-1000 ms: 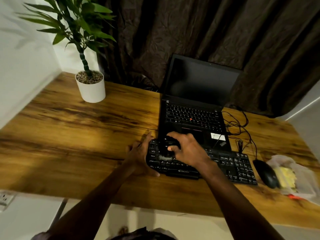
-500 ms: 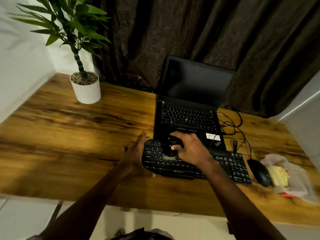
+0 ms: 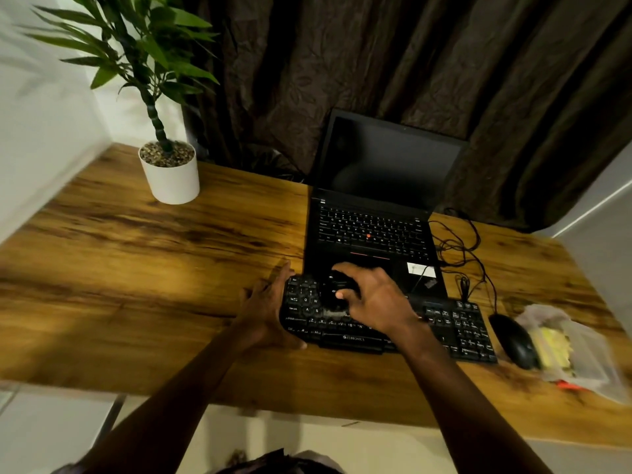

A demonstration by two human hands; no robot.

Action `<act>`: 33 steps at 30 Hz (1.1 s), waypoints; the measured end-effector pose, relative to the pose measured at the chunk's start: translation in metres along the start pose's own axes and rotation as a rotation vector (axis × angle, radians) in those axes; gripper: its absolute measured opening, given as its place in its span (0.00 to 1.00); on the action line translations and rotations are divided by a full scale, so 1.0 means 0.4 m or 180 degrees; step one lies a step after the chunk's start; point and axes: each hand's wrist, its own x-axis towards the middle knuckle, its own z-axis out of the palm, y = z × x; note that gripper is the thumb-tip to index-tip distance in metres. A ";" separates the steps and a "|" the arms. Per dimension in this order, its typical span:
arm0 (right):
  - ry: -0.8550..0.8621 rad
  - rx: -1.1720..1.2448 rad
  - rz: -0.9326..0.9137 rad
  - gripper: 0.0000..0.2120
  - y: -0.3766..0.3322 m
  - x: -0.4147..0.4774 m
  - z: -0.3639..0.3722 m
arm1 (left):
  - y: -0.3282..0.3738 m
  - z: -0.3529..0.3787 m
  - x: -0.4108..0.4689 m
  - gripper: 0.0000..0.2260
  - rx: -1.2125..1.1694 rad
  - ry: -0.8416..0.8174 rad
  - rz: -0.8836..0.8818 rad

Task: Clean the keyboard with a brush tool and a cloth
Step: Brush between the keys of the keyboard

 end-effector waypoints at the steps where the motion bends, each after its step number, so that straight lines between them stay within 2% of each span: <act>1: 0.0011 0.0105 0.0000 0.24 -0.004 0.005 0.014 | 0.001 -0.001 0.001 0.72 -0.0006 -0.0037 -0.0005; 5: 0.0081 0.0618 -0.0020 0.22 -0.004 0.008 0.044 | 0.000 0.001 -0.001 0.71 -0.0007 -0.0026 0.0031; 12: 0.0138 0.0197 -0.0204 0.26 0.063 -0.016 0.009 | -0.005 0.005 0.000 0.71 -0.0019 0.0069 0.0014; 16: 0.0373 0.0618 -0.0440 0.21 0.031 -0.014 0.046 | 0.000 0.004 -0.002 0.71 -0.0013 0.0062 0.0008; 19: 0.0444 0.0917 -0.0408 0.19 0.040 -0.014 0.057 | 0.003 0.001 -0.006 0.72 -0.0050 0.0055 0.0018; 25: 0.0411 0.0473 -0.0327 0.21 0.115 -0.030 0.014 | 0.001 0.002 -0.006 0.72 -0.0090 0.0096 -0.0012; 31: 0.0410 0.1082 -0.0471 0.16 0.078 -0.022 0.037 | 0.007 0.000 -0.007 0.71 -0.0004 0.0071 0.0006; 33: 0.0343 0.1066 -0.0434 0.16 0.084 -0.026 0.029 | 0.004 0.001 -0.008 0.71 -0.0013 0.0081 0.0027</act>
